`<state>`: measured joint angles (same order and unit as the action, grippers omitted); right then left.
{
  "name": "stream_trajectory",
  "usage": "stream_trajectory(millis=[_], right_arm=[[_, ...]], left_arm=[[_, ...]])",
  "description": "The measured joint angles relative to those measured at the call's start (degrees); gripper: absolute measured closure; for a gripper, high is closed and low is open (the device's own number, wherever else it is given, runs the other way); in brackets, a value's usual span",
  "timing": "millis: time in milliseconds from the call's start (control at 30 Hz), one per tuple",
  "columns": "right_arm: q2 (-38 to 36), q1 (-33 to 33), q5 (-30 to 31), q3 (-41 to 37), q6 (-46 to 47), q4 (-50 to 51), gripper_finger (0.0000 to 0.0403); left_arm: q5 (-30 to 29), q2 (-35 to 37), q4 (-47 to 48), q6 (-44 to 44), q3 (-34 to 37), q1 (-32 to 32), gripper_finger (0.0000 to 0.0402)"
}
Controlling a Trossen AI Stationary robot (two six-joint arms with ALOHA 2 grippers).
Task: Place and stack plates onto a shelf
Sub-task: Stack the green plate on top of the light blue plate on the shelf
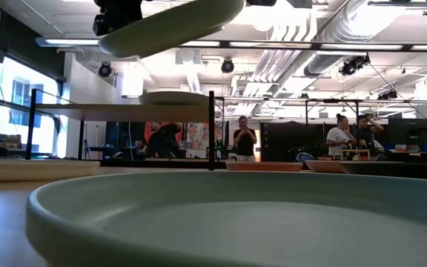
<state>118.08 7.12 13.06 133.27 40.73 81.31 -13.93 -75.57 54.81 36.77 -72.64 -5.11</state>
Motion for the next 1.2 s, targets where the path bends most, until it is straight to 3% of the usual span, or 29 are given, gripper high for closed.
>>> stream_trajectory(millis=[100,433,567,800,967,1200], right_arm=[[0.55,-0.13,-0.03,0.0,0.1,1.11,0.0397],[1.4,-0.03,0.51,-0.02,2.61,2.02,0.0402],[1.4,-0.01,1.07,-0.02,4.23,2.08,0.0402],[1.49,-0.01,1.29,-0.07,4.32,1.75,0.0403],[1.49,-0.47,0.68,-0.07,4.27,2.6,0.0403],[1.49,-1.44,0.55,-0.07,4.36,7.41,0.0403]], left_arm=[[0.28,0.0,-0.39,-0.8,0.0,0.29,0.0401],[0.46,-0.02,-0.67,0.18,0.0,0.58,0.0401],[3.19,-0.02,-0.67,0.87,0.0,1.56,0.0398],[8.85,0.0,-1.42,-1.44,-0.01,3.74,0.0347],[9.27,0.0,-1.48,-1.53,-0.01,4.76,0.0311],[9.35,2.7,-0.76,-4.29,-0.02,6.71,0.0299]])
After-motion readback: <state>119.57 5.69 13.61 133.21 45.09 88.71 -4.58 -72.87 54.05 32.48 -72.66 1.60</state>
